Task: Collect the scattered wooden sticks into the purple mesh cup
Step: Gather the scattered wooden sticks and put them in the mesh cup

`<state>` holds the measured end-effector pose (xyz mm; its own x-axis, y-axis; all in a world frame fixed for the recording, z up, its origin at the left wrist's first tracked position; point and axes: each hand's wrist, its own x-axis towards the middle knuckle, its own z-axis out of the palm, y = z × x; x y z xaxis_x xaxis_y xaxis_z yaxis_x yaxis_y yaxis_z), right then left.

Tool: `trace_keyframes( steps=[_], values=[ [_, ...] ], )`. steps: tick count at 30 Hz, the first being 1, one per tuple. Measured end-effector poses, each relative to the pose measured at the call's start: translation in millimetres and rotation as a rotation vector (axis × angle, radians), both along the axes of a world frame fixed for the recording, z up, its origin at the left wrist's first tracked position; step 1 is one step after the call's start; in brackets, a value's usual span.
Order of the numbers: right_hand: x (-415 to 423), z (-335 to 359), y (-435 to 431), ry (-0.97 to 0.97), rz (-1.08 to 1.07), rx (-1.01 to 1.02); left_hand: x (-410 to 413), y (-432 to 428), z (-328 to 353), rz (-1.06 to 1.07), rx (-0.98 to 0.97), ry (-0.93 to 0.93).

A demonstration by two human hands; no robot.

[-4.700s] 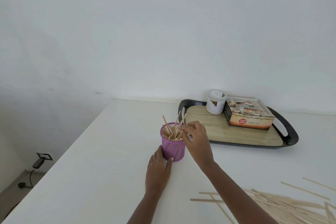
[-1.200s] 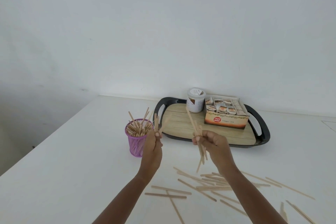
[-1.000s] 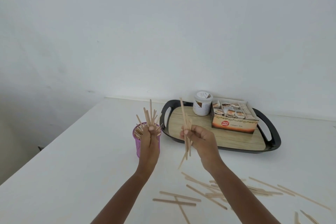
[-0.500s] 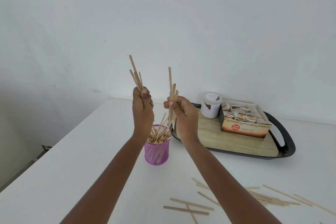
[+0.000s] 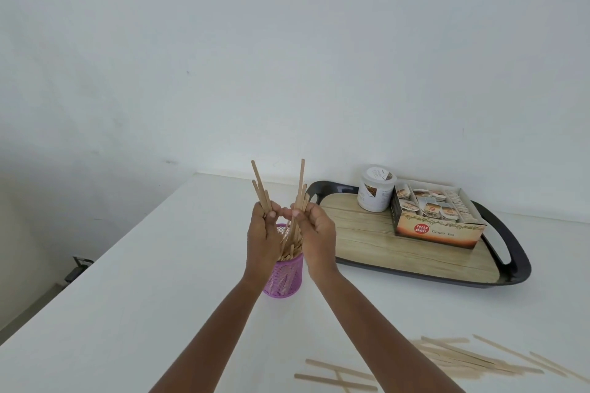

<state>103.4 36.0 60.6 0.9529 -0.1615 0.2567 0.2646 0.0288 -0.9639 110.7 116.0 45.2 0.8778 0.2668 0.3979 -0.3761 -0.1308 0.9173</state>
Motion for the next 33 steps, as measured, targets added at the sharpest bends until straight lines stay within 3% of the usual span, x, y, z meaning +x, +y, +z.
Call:
trace_keyframes(
  steps=[5,12,17,23,27,30,33],
  values=[
    [4.2,-14.5,-3.8,0.067,0.019,-0.094,-4.6,4.5,-10.8,-0.022,0.134,0.024],
    [1.1,-5.2,-14.8,-0.074,0.052,-0.144,-11.8,4.5,-0.1,0.010,0.191,-0.032],
    [-3.0,-3.5,-16.7,-0.166,0.045,-0.364,-12.6,2.6,4.4,0.075,0.260,-0.048],
    [-1.0,-15.1,-13.5,-0.077,0.178,-0.599,-9.2,2.7,-6.0,0.022,0.561,-0.018],
    [0.5,-15.5,-19.6,0.000,0.228,-0.628,-9.2,3.9,-8.3,0.007,0.670,0.005],
    [-3.7,-16.4,-26.7,-0.035,0.250,-0.609,-16.2,1.1,-9.3,-0.016,0.628,0.005],
    [-12.4,-15.3,-34.8,-0.108,0.211,-0.531,-25.4,-1.4,-4.8,0.095,0.587,-0.070]
  ],
)
